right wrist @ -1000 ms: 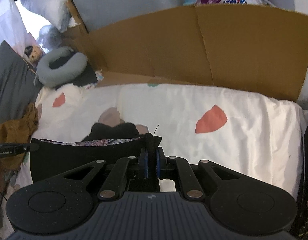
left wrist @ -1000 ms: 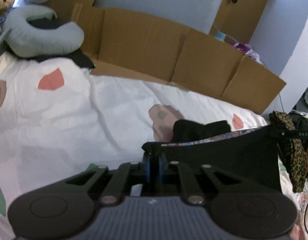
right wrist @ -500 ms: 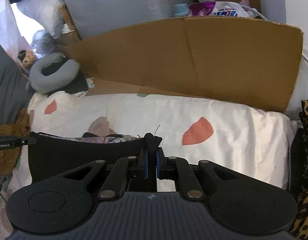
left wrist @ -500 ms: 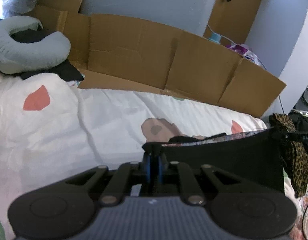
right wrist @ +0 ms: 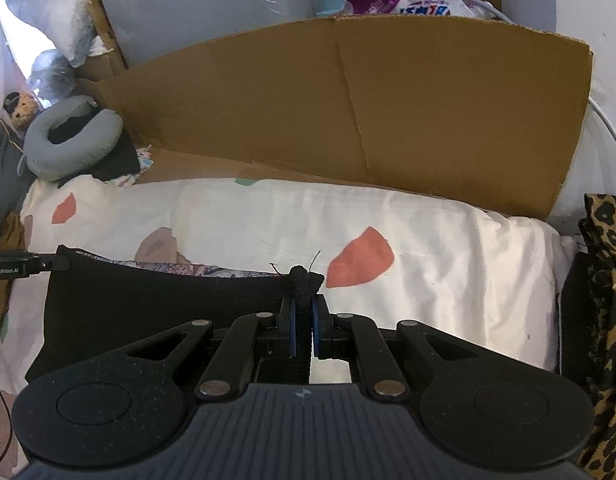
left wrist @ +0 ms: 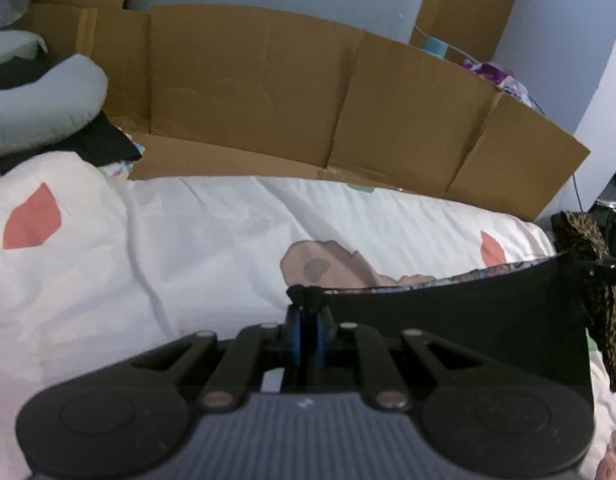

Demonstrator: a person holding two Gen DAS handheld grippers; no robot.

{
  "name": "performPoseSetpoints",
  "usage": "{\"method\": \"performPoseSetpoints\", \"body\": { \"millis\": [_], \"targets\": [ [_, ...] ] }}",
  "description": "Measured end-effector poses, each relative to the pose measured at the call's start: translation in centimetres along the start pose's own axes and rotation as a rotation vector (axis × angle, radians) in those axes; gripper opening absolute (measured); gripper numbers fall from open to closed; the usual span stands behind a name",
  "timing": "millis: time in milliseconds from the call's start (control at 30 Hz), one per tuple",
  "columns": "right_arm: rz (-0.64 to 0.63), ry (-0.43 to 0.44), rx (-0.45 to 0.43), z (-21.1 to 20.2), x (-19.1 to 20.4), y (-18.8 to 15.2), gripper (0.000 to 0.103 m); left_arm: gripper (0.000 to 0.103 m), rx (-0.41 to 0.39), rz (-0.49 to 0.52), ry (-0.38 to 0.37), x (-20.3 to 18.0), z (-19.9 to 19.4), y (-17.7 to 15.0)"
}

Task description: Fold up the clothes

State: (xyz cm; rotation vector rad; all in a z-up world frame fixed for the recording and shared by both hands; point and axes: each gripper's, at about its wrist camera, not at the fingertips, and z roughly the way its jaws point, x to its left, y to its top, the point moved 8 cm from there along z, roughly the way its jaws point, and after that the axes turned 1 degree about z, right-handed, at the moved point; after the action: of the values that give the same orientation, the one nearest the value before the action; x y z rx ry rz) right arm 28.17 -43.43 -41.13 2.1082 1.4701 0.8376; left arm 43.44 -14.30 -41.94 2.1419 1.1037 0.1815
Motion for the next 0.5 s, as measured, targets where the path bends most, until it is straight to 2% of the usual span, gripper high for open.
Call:
{"method": "performPoseSetpoints", "body": {
  "millis": [500],
  "targets": [
    [0.014,-0.056,0.068,3.3,-1.7,-1.5,0.006,0.007,0.07,0.003,-0.012,0.9,5.3,-1.0]
  ]
}}
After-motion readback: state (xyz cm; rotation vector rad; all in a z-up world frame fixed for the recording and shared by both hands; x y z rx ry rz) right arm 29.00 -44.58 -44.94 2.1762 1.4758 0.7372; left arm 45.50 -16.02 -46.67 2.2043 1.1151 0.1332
